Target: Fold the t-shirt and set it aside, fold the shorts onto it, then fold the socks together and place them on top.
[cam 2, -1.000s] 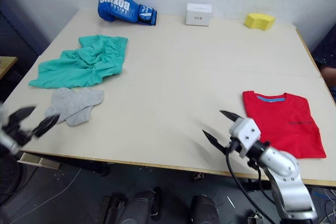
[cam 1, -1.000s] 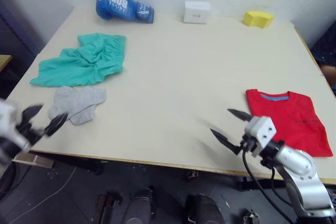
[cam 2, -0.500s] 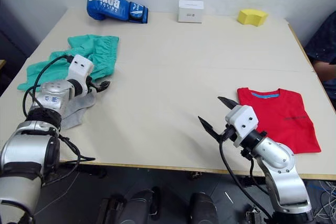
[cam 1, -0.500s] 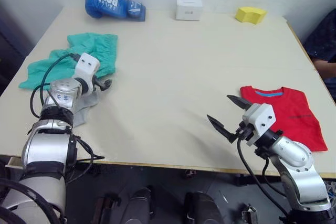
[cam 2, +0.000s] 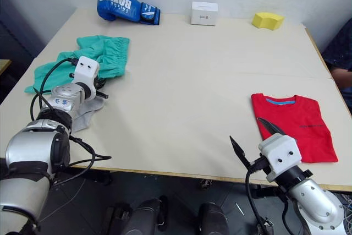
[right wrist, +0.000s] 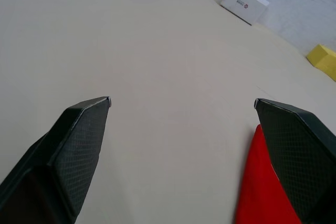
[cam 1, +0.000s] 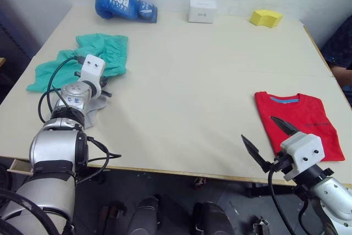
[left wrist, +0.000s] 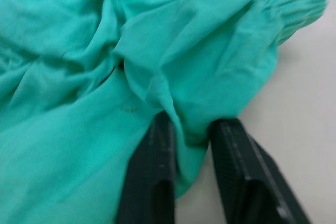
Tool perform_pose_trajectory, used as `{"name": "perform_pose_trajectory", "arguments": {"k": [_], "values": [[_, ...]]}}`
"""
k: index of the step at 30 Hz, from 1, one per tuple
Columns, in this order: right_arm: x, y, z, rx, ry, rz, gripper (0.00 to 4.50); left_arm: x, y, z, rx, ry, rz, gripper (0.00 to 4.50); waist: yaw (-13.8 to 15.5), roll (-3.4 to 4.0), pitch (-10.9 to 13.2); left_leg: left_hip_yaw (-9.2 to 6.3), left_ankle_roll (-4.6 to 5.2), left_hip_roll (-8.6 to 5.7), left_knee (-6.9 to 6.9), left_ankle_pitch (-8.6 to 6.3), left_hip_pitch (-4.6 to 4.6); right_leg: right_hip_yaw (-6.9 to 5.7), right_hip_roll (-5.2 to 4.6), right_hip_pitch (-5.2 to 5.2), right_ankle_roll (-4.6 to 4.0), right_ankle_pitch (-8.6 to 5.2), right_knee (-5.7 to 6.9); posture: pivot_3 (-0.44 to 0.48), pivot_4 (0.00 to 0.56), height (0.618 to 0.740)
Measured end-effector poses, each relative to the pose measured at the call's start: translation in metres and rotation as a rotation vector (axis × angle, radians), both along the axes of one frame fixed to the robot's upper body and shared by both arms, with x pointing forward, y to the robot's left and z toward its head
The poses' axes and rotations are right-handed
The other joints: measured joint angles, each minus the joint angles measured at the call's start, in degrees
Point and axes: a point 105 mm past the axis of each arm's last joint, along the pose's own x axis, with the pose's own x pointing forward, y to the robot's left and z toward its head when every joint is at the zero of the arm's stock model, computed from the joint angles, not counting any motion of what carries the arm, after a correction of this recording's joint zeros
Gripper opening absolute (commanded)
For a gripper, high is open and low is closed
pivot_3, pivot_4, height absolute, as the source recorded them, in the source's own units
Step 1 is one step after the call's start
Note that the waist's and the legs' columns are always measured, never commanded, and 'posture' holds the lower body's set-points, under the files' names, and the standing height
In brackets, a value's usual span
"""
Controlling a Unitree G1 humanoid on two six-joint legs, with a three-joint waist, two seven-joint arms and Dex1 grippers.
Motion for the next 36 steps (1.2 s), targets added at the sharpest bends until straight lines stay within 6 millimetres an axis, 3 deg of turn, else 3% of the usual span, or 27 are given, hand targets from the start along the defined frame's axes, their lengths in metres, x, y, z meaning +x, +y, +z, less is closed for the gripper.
{"name": "perform_pose_trajectory", "arguments": {"k": [6, 10, 14, 17, 20, 23, 25, 27, 29, 31, 33, 36], "values": [[-0.002, -0.001, -0.003, -0.025, 0.006, -0.013, 4.50, 0.004, -0.013, 0.004, -0.072, -0.056, -0.021, 0.07, -0.2, -0.04, 0.0, 0.06, -0.02, 0.01, 0.00, 0.01, 0.01, 0.03, 0.02, -0.04, 0.00, 0.00, 0.05, 0.000, 0.150, 0.740], [0.001, -0.002, -0.004, -0.027, 0.003, -0.012, 4.50, 0.010, -0.029, 0.041, -0.103, -0.168, -0.118, 0.07, 0.0, -0.31, 0.1, 0.07, -0.01, 0.00, 0.05, 0.01, -0.02, 0.01, 0.01, -0.02, 0.00, 0.00, 0.05, 0.000, 0.150, 0.740], [0.017, -0.001, -0.004, -0.008, -0.017, 0.009, 4.50, 0.006, -0.079, 0.097, -0.061, -0.303, -0.451, 0.07, 0.1, -0.34, 0.1, 0.12, 0.10, -0.05, 0.17, -0.06, -0.03, 0.02, -0.04, 0.03, 0.02, 0.01, -0.02, 0.000, 0.150, 0.740], [0.024, 0.003, -0.009, -0.003, -0.004, 0.045, 4.50, -0.009, -0.121, 0.113, 0.004, -0.311, -0.752, 0.07, -0.1, -0.34, 0.1, 0.26, 0.10, -0.04, 0.18, -0.12, -0.02, 0.08, -0.02, 0.01, 0.02, 0.01, -0.01, 0.000, 0.150, 0.740], [0.032, 0.007, -0.013, -0.013, 0.003, 0.086, 4.50, -0.036, -0.167, 0.099, 0.097, -0.210, -1.122, 0.07, -0.2, -0.33, 0.1, 0.49, 0.10, 0.00, 0.32, -0.12, -0.04, 0.11, 0.02, 0.00, 0.02, 0.01, 0.03, 0.000, 0.150, 0.740], [0.034, 0.003, -0.014, -0.021, 0.000, 0.082, 4.50, -0.060, -0.184, 0.078, 0.171, -0.133, -1.350, 0.07, -1.0, -0.27, 0.1, 0.51, 0.12, 0.10, 0.38, -0.13, 0.05, 0.25, 0.03, -0.01, 0.02, 0.01, 0.09, 0.000, 0.150, 0.740], [0.035, 0.000, -0.017, -0.023, 0.013, 0.074, 4.50, -0.077, -0.192, 0.051, 0.175, -0.077, -1.451, 0.07, -1.6, -0.18, 0.0, 0.50, 0.14, 0.14, 0.43, -0.14, 0.07, 0.28, 0.03, 0.00, 0.02, 0.01, 0.12, 0.000, 0.150, 0.740], [0.033, -0.004, -0.020, -0.034, 0.022, 0.065, 4.50, -0.102, -0.200, 0.009, 0.191, 0.022, -1.560, 0.07, -1.8, -0.08, 0.0, 0.50, 0.14, 0.15, 0.49, -0.19, 0.11, 0.35, 0.04, 0.04, 0.02, 0.01, 0.18, 0.000, 0.150, 0.740], [0.030, -0.006, -0.026, -0.062, 0.055, 0.072, 4.50, -0.120, -0.209, -0.023, 0.136, 0.095, -1.579, 0.07, -1.7, -0.02, 0.1, 0.45, 0.21, 0.23, 0.81, -0.24, -0.03, 0.33, 0.08, 0.00, 0.01, 0.01, 0.38, 0.000, 0.150, 0.740], [0.026, -0.005, -0.039, -0.092, 0.142, 0.100, 4.50, -0.127, -0.219, -0.035, 0.076, 0.095, -1.538, 0.07, -1.4, -0.03, 0.1, 0.39, 0.29, 0.23, 0.95, -0.32, -0.04, 0.34, 0.05, 0.05, 0.01, 0.01, 0.38, 0.000, 0.150, 0.740], [0.019, 0.004, -0.051, -0.105, 0.220, 0.151, 4.50, -0.131, -0.228, -0.039, 0.020, 0.074, -1.470, 0.48, -0.9, -0.02, 0.1, 0.32, 0.54, 0.21, 1.04, -0.53, 0.00, 0.35, -0.02, 0.13, 0.01, 0.01, 0.38, 0.000, 0.150, 0.740], [0.021, 0.026, -0.047, -0.084, 0.228, 0.227, 4.50, -0.139, -0.231, -0.050, -0.012, 0.093, -1.401, 1.28, -0.9, 0.07, 0.0, 0.33, 0.61, 0.25, 1.07, -0.65, 0.04, 0.41, -0.02, 0.13, 0.03, 0.03, 0.39, 0.000, 0.150, 0.740]]}}
